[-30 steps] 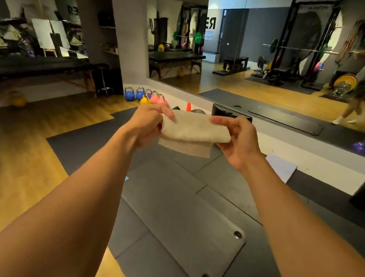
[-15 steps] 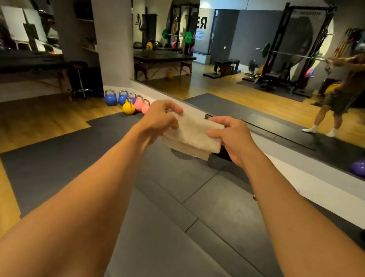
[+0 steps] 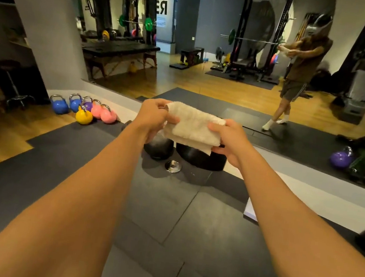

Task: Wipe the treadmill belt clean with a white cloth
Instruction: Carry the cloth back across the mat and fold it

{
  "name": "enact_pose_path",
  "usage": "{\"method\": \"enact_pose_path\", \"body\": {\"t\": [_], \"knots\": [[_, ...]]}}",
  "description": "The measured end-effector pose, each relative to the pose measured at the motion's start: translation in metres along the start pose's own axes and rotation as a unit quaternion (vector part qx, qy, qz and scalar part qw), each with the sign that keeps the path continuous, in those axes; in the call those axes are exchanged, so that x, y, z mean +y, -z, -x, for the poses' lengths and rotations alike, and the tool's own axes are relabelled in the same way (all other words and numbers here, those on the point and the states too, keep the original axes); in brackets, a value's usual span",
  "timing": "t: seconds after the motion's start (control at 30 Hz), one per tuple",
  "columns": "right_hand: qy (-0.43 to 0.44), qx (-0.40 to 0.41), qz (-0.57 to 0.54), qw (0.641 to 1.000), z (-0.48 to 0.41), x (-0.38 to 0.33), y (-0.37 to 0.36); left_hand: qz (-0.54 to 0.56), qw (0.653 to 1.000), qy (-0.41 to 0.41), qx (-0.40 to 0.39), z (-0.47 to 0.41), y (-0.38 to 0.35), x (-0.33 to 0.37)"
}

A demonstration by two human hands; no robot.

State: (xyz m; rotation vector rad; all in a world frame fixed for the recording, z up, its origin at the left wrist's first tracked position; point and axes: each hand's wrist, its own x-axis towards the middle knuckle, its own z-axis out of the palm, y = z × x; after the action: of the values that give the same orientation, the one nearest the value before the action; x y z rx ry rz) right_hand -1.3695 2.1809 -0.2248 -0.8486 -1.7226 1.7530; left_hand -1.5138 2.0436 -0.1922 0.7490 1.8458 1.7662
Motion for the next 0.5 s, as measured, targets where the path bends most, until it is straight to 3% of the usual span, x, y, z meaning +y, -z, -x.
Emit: {"method": "enact_pose_path", "body": {"t": [0.27, 0.5], "knots": [[0.034, 0.034, -0.014, 0.999, -0.213, -0.024, -0.005, -0.034, 0.999, -0.027, 0.027, -0.221, -0.034, -0.006], [0.026, 0.07, -0.031, 0.997, -0.403, -0.011, 0.0, -0.032, 0.999, -0.019, -0.007, -0.415, -0.056, -0.038]]}}
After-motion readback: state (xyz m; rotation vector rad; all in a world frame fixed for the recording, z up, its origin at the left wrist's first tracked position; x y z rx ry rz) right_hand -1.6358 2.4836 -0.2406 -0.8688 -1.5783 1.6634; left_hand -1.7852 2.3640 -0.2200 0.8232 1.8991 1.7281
